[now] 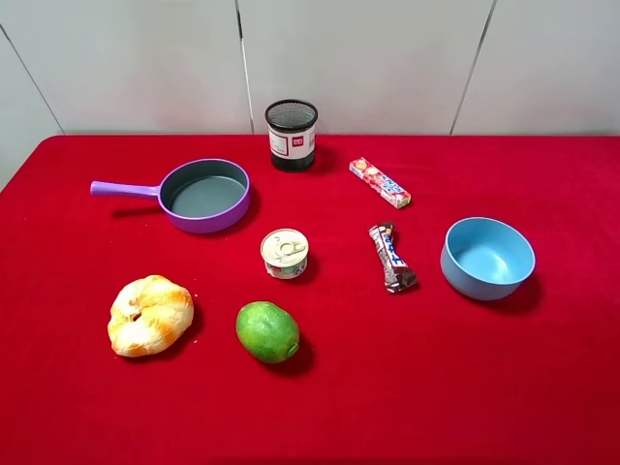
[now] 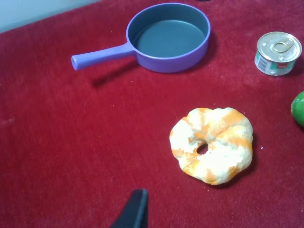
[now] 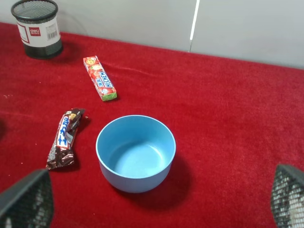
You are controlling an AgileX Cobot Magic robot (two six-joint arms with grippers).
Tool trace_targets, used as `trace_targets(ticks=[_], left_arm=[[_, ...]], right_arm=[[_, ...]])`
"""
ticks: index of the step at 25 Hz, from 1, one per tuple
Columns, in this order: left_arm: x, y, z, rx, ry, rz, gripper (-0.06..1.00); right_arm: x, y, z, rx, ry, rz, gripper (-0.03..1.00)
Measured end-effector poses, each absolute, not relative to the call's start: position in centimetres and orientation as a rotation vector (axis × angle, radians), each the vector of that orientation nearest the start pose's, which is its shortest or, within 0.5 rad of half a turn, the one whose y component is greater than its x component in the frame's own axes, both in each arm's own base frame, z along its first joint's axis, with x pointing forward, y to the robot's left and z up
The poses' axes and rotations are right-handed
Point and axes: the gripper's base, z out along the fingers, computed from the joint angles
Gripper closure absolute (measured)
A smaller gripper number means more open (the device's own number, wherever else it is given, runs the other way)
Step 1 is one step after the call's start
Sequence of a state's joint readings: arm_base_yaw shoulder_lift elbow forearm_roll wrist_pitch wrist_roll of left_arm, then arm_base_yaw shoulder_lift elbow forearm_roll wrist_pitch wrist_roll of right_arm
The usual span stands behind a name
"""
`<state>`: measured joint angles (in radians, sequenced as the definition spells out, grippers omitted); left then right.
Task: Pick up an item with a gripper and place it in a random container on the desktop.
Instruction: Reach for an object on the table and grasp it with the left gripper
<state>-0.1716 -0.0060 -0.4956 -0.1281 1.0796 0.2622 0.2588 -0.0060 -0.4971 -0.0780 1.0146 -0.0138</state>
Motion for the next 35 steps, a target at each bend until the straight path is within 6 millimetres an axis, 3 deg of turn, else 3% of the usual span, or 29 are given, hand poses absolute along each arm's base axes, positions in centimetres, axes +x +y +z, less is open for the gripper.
trace_targets(ticks=[35], left_arm=[[-0.41, -0.97, 27.54, 0.452, 2.030, -0.100, 0.02]], right_arm=[[-0.21, -0.68, 28.04, -0.269, 1.975, 0.065, 0.27]])
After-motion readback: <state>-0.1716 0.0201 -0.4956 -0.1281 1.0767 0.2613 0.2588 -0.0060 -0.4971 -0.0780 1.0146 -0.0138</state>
